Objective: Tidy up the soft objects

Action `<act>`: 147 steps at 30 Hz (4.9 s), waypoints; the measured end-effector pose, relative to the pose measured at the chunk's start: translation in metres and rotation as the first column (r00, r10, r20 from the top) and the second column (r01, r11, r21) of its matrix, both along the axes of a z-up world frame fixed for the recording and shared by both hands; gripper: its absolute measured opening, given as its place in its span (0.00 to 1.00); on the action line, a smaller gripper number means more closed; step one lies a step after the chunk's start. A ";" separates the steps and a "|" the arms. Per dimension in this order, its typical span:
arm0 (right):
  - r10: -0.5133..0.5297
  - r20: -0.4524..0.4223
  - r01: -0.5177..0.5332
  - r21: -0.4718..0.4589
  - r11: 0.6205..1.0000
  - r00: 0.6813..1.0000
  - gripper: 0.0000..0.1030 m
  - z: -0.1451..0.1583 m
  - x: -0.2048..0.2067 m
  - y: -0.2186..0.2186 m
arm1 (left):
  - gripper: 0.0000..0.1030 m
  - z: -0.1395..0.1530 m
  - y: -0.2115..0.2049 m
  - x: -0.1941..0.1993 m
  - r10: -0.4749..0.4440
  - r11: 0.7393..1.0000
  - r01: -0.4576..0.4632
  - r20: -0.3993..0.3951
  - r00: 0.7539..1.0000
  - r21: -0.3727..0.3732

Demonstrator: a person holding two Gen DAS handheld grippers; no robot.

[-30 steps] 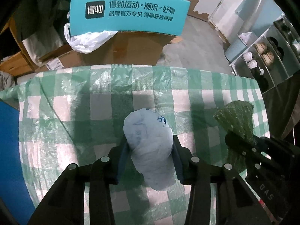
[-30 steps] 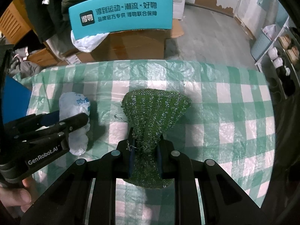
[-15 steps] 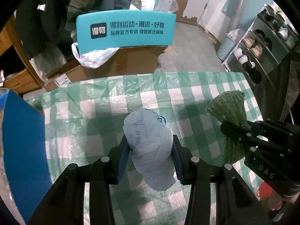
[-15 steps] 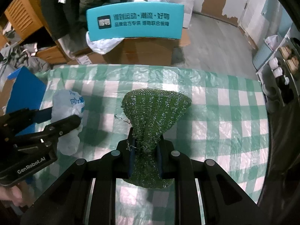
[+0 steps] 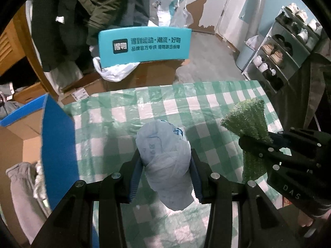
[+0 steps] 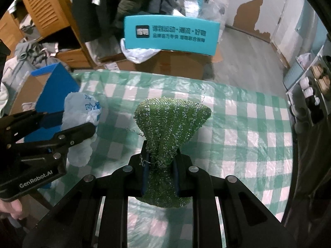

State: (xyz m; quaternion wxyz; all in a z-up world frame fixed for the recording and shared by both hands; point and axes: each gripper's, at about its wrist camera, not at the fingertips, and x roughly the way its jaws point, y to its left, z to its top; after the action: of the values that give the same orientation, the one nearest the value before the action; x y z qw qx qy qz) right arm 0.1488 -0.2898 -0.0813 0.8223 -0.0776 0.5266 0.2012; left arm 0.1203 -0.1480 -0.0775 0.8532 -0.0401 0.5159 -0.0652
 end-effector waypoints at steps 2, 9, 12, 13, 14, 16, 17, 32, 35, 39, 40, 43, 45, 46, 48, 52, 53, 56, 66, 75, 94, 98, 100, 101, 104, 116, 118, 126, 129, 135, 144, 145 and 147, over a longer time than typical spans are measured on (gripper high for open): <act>0.013 0.007 -0.013 0.007 1.000 1.000 0.17 0.005 -0.006 0.003 | 0.42 0.005 0.004 -0.006 0.005 1.000 -0.005 0.009 1.000 0.006; 0.045 0.022 -0.046 0.028 0.999 0.999 0.17 0.014 -0.022 0.015 | 0.42 0.024 0.020 -0.032 0.032 0.999 -0.032 0.040 0.999 0.003; 0.061 0.029 -0.062 0.033 0.998 0.998 0.17 0.018 -0.026 0.020 | 0.42 0.032 0.026 -0.041 0.037 0.999 -0.038 0.061 0.997 0.014; 0.065 0.030 -0.066 0.034 0.997 0.997 0.17 0.020 -0.027 0.022 | 0.42 0.034 0.028 -0.044 0.037 0.999 -0.039 0.068 0.997 0.017; 0.070 0.032 -0.071 0.036 0.997 0.997 0.17 0.021 -0.028 0.024 | 0.42 0.037 0.030 -0.047 0.038 0.999 -0.040 0.077 0.996 0.022; 0.080 0.038 -0.081 0.038 0.996 0.996 0.17 0.025 -0.031 0.028 | 0.42 0.041 0.034 -0.051 0.040 0.999 -0.043 0.085 0.996 0.026; 0.083 0.042 -0.085 0.040 0.996 0.996 0.17 0.027 -0.032 0.030 | 0.42 0.043 0.037 -0.053 0.042 0.999 -0.044 0.090 0.995 0.027; 0.148 0.063 -0.153 0.081 0.985 0.987 0.17 0.046 -0.042 0.072 | 0.42 0.057 0.079 -0.075 0.101 0.995 -0.103 0.133 0.986 0.011; 0.165 0.064 -0.170 0.079 0.982 0.984 0.17 0.047 -0.044 0.083 | 0.42 0.059 0.087 -0.080 0.112 0.993 -0.114 0.135 0.985 0.008; 0.190 0.059 -0.194 0.083 0.977 0.980 0.17 0.048 -0.046 0.100 | 0.42 0.060 0.101 -0.085 0.132 0.991 -0.133 0.134 0.982 0.005; 0.196 0.060 -0.200 0.080 0.977 0.979 0.17 0.049 -0.046 0.104 | 0.42 0.059 0.104 -0.086 0.137 0.990 -0.139 0.131 0.982 0.008; 0.216 0.061 -0.220 0.083 0.972 0.975 0.17 0.052 -0.048 0.119 | 0.42 0.060 0.116 -0.092 0.155 0.987 -0.158 0.133 0.979 0.009; 0.226 0.061 -0.230 0.086 0.969 0.972 0.17 0.054 -0.048 0.126 | 0.42 0.061 0.126 -0.095 0.173 0.985 -0.174 0.134 0.976 -0.004; 0.232 0.061 -0.237 0.088 0.968 0.971 0.17 0.055 -0.048 0.131 | 0.42 0.061 0.130 -0.096 0.183 0.983 -0.183 0.134 0.974 -0.009; 0.244 0.062 -0.249 0.089 0.964 0.968 0.17 0.056 -0.050 0.139 | 0.42 0.061 0.136 -0.098 0.198 0.980 -0.198 0.135 0.971 -0.013; 0.271 0.062 -0.276 0.087 0.957 0.960 0.17 0.057 -0.052 0.158 | 0.43 0.060 0.155 -0.106 0.230 0.973 -0.231 0.138 0.963 -0.014; 0.282 0.060 -0.286 0.090 0.954 0.958 0.17 0.056 -0.052 0.164 | 0.42 0.060 0.159 -0.108 0.238 0.971 -0.239 0.140 0.961 -0.014; 0.304 0.063 -0.308 0.087 0.947 0.951 0.17 0.057 -0.053 0.178 | 0.42 0.059 0.173 -0.111 0.263 0.965 -0.263 0.137 0.955 -0.014; 0.379 0.059 -0.383 0.072 0.921 0.923 0.17 0.056 -0.062 0.231 | 0.43 0.044 0.211 -0.123 0.334 0.942 -0.336 0.111 0.936 0.000; 0.433 0.030 -0.434 0.045 0.900 0.901 0.17 0.042 -0.070 0.272 | 0.43 0.028 0.237 -0.131 0.395 0.918 -0.396 0.072 0.916 -0.001; 0.421 -0.029 -0.418 0.065 0.906 0.907 0.48 0.017 -0.063 0.289 | 0.54 0.020 0.254 -0.134 0.443 0.892 -0.445 0.045 0.895 0.077; 0.407 -0.016 -0.405 0.067 0.912 0.913 0.52 0.021 -0.062 0.283 | 0.64 0.026 0.254 -0.137 0.449 0.888 -0.452 0.054 0.892 0.085; 0.397 -0.012 -0.396 0.071 0.916 0.918 0.52 0.024 -0.060 0.278 | 0.64 0.029 0.254 -0.138 0.450 0.888 -0.453 0.059 0.891 0.079; 0.393 -0.012 -0.391 0.072 0.918 0.920 0.52 0.025 -0.060 0.277 | 0.68 0.030 0.255 -0.139 0.453 0.886 -0.457 0.060 0.889 0.079; 0.373 -0.008 -0.371 0.076 0.925 0.928 0.53 0.031 -0.058 0.268 | 0.69 0.036 0.251 -0.140 0.450 0.887 -0.455 0.069 0.890 0.079; 0.328 0.114 -0.340 0.116 0.933 0.938 0.62 0.077 -0.073 0.227 | 0.79 0.072 0.219 -0.142 0.388 0.912 -0.402 0.138 0.911 0.086; 0.315 0.134 -0.331 0.130 0.934 0.940 0.63 0.083 -0.076 0.217 | 0.80 0.076 0.215 -0.142 0.382 0.914 -0.397 0.148 0.912 0.087; 0.276 0.162 -0.298 0.138 0.944 0.948 0.63 0.092 -0.081 0.185 | 0.80 0.085 0.207 -0.143 0.374 0.918 -0.388 0.151 0.915 0.079; 0.265 0.166 -0.288 0.131 0.949 0.950 0.63 0.092 -0.080 0.177 | 0.80 0.088 0.203 -0.143 0.372 0.918 -0.388 0.160 0.914 0.083; 0.272 0.184 -0.294 0.104 0.950 0.944 0.64 0.088 -0.081 0.169 | 0.80 0.090 0.198 -0.140 0.378 0.908 -0.404 0.194 0.905 0.114; 0.264 0.186 -0.287 0.111 0.952 0.947 0.64 0.088 -0.078 0.163 | 0.80 0.087 0.191 -0.137 0.360 0.912 -0.387 0.186 0.914 0.137; 0.263 0.187 -0.286 0.110 0.952 0.947 0.64 0.088 -0.078 0.163 | 0.80 0.086 0.190 -0.136 0.359 0.913 -0.385 0.182 0.916 0.137; 0.265 0.194 -0.287 0.100 0.953 0.945 0.64 0.087 -0.079 0.162 | 0.80 0.082 0.189 -0.134 0.355 0.915 -0.378 0.167 0.920 0.138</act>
State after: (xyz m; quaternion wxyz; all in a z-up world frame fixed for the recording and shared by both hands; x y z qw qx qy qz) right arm 0.0698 -0.1276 0.0061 0.8330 -0.1160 0.4209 0.3397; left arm -0.0134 0.0408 0.0050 0.8843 -0.0598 0.4424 0.1371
